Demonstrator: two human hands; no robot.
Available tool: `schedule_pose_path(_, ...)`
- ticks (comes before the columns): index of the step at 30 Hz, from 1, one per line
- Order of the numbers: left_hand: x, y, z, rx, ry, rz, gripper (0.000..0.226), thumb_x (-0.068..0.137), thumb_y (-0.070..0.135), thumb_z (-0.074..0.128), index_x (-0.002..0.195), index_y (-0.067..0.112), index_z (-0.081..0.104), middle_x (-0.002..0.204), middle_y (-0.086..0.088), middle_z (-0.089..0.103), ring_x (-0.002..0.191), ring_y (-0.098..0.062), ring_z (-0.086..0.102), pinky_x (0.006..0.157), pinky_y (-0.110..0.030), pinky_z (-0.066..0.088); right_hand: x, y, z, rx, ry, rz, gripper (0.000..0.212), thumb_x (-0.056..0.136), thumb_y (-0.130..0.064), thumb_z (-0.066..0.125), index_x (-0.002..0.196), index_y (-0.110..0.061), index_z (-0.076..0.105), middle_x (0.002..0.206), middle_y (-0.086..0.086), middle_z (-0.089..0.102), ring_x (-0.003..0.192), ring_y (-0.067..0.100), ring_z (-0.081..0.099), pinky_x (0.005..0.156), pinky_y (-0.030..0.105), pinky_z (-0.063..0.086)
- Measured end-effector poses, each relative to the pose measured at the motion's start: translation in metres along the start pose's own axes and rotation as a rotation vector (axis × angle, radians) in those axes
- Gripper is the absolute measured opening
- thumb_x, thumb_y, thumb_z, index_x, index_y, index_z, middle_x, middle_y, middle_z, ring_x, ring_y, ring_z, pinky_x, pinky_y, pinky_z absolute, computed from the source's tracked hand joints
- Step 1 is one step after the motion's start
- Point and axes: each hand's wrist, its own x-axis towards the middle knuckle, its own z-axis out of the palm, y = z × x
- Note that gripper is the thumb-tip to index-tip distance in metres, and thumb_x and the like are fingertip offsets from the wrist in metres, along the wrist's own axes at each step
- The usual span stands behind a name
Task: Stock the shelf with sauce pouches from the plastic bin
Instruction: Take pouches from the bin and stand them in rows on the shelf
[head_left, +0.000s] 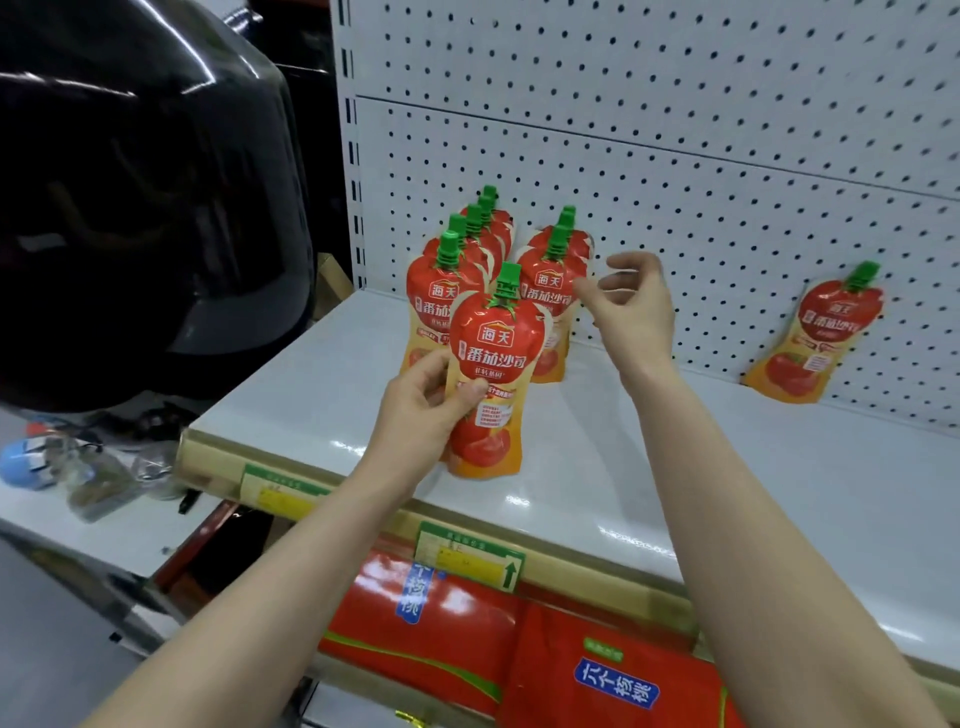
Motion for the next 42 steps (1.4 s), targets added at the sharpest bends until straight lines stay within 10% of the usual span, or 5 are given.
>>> schedule_pose_path(7,0.003,-0.006,0.025,0.017,-0.091,-0.01,0.024,0.089,0.013,0.065,0.112,0.021,0.064,0.108,0.002,0.072,0.1,-0.011,0.068,0.082,-0.025,0.055,-0.053,-0.034,-0.036,0.12,-0.578,0.02,0.015,0.091,-0.019,0.068,0.102,-0.009,0.068,0.088,0.003,0.075,0.076,0.011,0.068,0.06,0.025,0.055)
schedule_pose_path(17,0.0,-0.023,0.027,0.375,-0.096,0.069,0.044,0.091,0.016,0.063,0.134,0.021,0.052,0.124,0.009,0.06,0.109,-0.002,0.058,0.088,-0.013,0.048,-0.035,-0.017,-0.037,0.077,-0.285,-0.025,0.009,0.091,-0.011,0.067,0.084,-0.016,0.064,0.081,0.003,0.075,0.074,0.014,0.072,0.062,0.028,0.058)
schedule_pose_path(24,0.013,-0.045,0.033,0.584,-0.116,0.077,0.059,0.091,0.02,0.062,0.146,0.018,0.038,0.147,0.0,0.04,0.132,-0.016,0.042,0.106,-0.038,0.042,-0.021,-0.013,-0.007,0.092,-0.262,-0.114,0.01,0.092,-0.009,0.066,0.088,-0.018,0.067,0.078,-0.001,0.074,0.069,0.004,0.07,0.057,0.02,0.053)
schedule_pose_path(28,0.022,-0.052,0.033,0.63,-0.085,0.066,0.065,0.091,0.024,0.063,0.148,0.021,0.032,0.151,0.0,0.035,0.137,-0.018,0.036,0.109,-0.045,0.039,-0.012,-0.009,0.008,0.05,-0.237,-0.159,0.017,0.091,-0.013,0.068,0.084,-0.029,0.067,0.081,0.002,0.075,0.075,0.018,0.073,0.068,0.04,0.06)
schedule_pose_path(42,0.036,-0.057,0.041,0.656,-0.095,0.044,0.07,0.09,0.025,0.062,0.151,0.023,0.025,0.152,0.001,0.032,0.135,-0.02,0.04,0.107,-0.044,0.042,0.008,0.005,0.017,-0.012,-0.236,-0.19,0.005,0.09,-0.023,0.068,0.093,-0.028,0.066,0.088,-0.001,0.075,0.082,0.016,0.072,0.076,0.046,0.06)
